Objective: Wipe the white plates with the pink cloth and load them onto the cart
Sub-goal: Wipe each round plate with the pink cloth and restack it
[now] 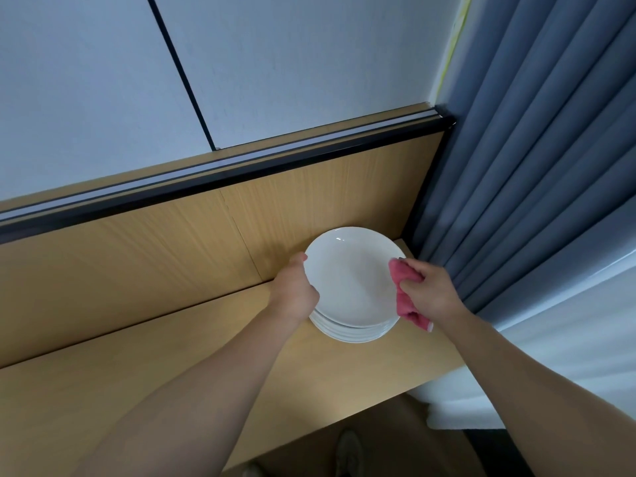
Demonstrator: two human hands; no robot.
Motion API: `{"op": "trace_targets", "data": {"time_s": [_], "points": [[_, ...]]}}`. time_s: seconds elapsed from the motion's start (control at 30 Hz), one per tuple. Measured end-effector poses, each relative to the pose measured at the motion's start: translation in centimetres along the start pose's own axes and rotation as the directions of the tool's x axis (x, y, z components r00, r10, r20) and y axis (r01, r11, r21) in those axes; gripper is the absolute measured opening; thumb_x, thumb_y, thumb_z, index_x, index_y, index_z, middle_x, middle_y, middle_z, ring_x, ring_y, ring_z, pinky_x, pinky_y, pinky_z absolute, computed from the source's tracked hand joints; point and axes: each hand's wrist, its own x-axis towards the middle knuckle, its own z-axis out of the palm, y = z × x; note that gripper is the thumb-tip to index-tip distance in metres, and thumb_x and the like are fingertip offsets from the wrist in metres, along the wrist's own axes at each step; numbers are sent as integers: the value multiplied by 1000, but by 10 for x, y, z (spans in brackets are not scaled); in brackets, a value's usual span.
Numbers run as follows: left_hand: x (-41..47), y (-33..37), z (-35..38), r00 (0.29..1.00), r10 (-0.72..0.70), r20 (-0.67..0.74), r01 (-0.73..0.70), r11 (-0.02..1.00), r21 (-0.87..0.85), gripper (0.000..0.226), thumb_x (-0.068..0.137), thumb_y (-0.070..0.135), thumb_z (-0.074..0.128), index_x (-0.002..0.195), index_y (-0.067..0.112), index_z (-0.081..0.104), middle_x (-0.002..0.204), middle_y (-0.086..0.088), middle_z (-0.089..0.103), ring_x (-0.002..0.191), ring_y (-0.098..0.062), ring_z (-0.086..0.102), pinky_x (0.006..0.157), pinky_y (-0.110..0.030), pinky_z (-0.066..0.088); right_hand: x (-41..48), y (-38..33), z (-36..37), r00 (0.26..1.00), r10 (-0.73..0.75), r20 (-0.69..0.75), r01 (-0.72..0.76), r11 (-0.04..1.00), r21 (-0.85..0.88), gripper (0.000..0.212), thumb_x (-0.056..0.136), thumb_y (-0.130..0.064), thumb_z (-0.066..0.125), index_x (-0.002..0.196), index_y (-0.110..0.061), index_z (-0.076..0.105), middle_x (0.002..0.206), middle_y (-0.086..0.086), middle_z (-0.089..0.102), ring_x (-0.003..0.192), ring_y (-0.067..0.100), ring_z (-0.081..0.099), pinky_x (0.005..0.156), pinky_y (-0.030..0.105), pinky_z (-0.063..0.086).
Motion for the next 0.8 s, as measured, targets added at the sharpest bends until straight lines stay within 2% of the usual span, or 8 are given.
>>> {"op": "trace_targets", "data": {"time_s": [0.07, 0.13, 0.2, 0.27, 0.33, 0.43, 0.63, 0.8], "points": [[-2, 0, 1, 1000, -16, 19, 16, 1000, 19, 46, 84, -1, 44, 124, 21, 45, 69, 0, 51, 58, -16, 49, 48, -26, 35, 0, 0, 0, 1000, 14, -1, -14, 1000, 13, 23, 94, -11, 46, 111, -6, 60, 71, 14, 54, 61, 29, 55, 60, 42, 45], [-3, 0, 0, 1000, -3, 12, 2, 998, 60, 37, 83, -1, 43, 114, 19, 47, 64, 0, 47, 54, -16, 44, 50, -27, 35, 0, -1, 0, 1000, 18, -1, -18, 1000, -6, 25, 94, -12, 46, 115, -5, 58, 72, 13, 55, 62, 28, 54, 60, 51, 50], [-3, 2, 1, 1000, 14, 4, -14, 997, 79, 29, 83, 0, 44, 106, 18, 45, 74, -1, 50, 57, -16, 44, 51, -28, 35, 0, -1, 0, 1000, 16, -3, -16, 999, -32, 30, 92, -12, 44, 119, -1, 50, 72, 13, 54, 63, 27, 52, 60, 56, 50], [-2, 5, 2, 1000, 17, 18, -19, 997, 70, 27, 83, -2, 44, 100, 20, 42, 93, -3, 50, 63, -17, 45, 50, -27, 33, 1, 2, 1, 1000, 9, 0, -9, 1000, -27, 33, 88, -10, 42, 120, -1, 45, 69, 13, 53, 61, 28, 49, 60, 44, 44], [-3, 6, 5, 999, 3, 46, -6, 998, 56, 30, 81, -4, 43, 98, 21, 42, 93, -2, 48, 62, -17, 44, 49, -26, 31, 2, 4, 1, 1000, -9, -9, 9, 999, -48, 32, 87, -10, 41, 118, -1, 43, 67, 14, 54, 60, 29, 50, 61, 41, 41], [-3, 6, 6, 998, -52, 30, 53, 998, -45, 30, 79, -6, 40, 96, 17, 45, 70, 0, 43, 56, -16, 38, 49, -26, 31, 2, 4, -1, 999, -35, -12, 34, 997, -76, 26, 90, -13, 42, 113, -2, 47, 62, 17, 56, 56, 30, 51, 57, 41, 42], [-8, 6, 5, 992, -110, -64, 100, 984, -149, 29, 76, -9, 38, 91, 15, 44, 69, 2, 39, 57, -16, 35, 48, -25, 28, -5, -10, -4, 989, -145, -35, 141, 986, -93, 21, 95, -16, 40, 106, -13, 58, 55, 17, 50, 40, 25, 47, 43, 34, 40], [-15, -12, -19, 979, -146, -140, 123, 979, -162, 27, 76, -8, 37, 90, 14, 44, 71, 1, 38, 58, -17, 33, 49, -26, 26, -23, -43, -5, 957, -277, -87, 266, 956, -126, 22, 95, -13, 45, 100, -18, 65, 65, 14, 62, 46, 36, 57, 38, 47, 46]]}}
